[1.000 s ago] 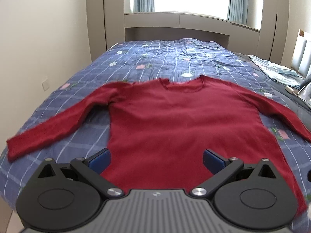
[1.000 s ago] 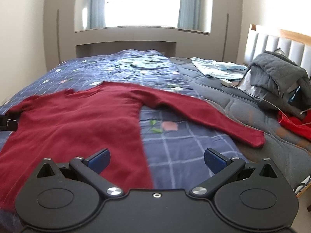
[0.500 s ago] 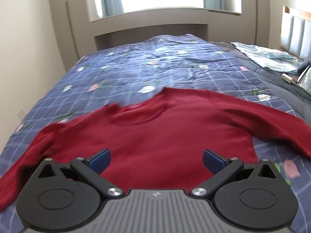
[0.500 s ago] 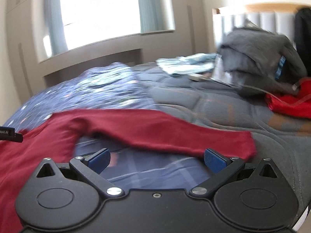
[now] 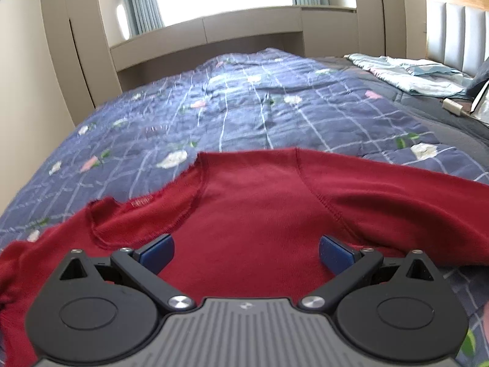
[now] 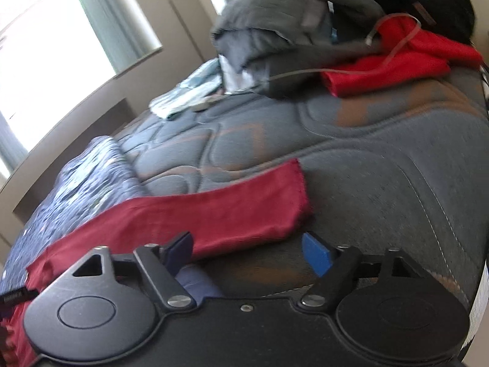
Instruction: Fold small clothes
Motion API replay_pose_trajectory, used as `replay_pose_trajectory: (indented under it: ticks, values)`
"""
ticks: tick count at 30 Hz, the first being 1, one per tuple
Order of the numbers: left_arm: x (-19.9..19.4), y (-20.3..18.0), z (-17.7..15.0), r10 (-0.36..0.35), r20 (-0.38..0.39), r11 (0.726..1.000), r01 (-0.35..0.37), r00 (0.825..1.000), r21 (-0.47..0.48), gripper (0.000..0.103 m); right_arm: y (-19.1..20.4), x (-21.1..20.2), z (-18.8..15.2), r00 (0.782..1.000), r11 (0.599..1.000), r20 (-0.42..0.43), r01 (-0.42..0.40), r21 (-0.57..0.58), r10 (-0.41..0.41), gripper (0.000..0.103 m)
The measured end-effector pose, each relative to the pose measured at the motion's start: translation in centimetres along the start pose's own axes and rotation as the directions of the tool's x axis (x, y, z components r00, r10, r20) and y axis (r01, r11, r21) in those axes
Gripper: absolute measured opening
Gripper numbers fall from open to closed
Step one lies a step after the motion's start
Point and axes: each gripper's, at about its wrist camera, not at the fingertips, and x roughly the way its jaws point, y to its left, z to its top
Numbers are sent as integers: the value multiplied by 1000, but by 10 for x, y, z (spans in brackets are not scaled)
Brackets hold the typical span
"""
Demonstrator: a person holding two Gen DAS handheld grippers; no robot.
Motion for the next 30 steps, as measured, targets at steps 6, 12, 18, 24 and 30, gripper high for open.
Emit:
replay_pose_trajectory:
  ticks: [6, 12, 18, 24, 30]
  values:
    - [7, 9, -5, -32, -13, 999, 31, 999, -35, 103, -15, 14, 10, 1000, 983, -19, 26, 182, -23, 53]
    - [-17, 37, 10, 11, -57, 1000, -12, 998, -29, 103, -9, 27, 24, 992, 964, 9, 121, 235, -126, 12]
    - [-52, 97, 21, -70, -86, 995, 63, 994, -73, 103, 66, 15, 51, 990, 997, 141, 39, -64, -30, 7]
    - [-86, 170, 23, -101, -60, 978, 89, 993, -189, 103, 188, -2, 85, 951, 933, 172, -197, -302, 256, 6]
    - [-120, 253, 15, -58, -12, 946, 51, 998, -320, 103, 336, -15, 62, 847, 745, 59, -430, -510, 529, 6]
